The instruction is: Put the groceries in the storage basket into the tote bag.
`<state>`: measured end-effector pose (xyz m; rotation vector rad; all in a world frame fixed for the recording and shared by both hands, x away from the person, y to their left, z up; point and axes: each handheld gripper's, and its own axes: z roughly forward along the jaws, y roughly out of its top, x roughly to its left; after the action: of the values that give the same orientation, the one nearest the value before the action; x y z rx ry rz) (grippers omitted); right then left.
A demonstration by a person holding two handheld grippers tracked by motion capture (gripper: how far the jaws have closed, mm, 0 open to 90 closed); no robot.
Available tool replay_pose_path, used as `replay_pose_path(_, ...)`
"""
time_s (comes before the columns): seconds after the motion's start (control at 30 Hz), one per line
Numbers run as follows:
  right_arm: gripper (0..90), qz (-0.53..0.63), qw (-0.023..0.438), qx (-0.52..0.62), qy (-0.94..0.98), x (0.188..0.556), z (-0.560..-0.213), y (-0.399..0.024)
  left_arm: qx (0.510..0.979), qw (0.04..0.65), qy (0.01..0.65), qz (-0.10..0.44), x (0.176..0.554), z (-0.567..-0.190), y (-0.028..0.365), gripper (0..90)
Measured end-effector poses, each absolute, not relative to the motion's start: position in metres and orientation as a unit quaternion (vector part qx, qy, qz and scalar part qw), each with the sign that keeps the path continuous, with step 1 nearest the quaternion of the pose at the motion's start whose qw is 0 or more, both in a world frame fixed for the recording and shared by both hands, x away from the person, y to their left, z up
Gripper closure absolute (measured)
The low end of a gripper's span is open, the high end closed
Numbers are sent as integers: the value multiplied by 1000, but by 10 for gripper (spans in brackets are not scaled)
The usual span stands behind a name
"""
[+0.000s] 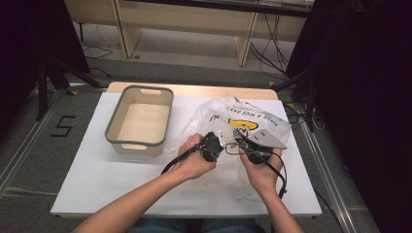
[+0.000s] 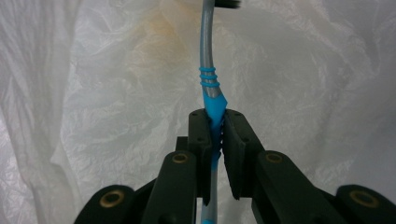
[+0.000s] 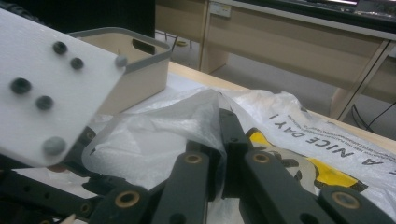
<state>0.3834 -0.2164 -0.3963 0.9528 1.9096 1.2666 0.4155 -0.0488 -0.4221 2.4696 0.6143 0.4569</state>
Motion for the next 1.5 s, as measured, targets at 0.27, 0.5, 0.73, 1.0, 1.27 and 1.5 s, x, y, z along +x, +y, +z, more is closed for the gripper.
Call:
replay_pose_path(0.27,900,482,323,365,728,383,-397,-217,914,273,236,185,419,-427,-56,812)
replay_pose_path(0.5,900,482,322,366,728,384,-397,-218,906,291,237,197,423,-431,-61,808)
replay_pose_path(0.73,900,482,323,369,726,384,-397,-220,899,319,216,208,422,-430,-58,604)
replay_pose_path(1.0,900,480,324,370,727,384,-398,-223,884,354,227,205,408,-417,-30,475)
replay_pose_path(1.27,900,470,315,374,735,382,-402,-225,869,379,236,213,389,-401,12,455)
replay_pose_path(1.5,900,455,298,373,752,378,-408,-233,856,391,249,231,378,-392,42,456)
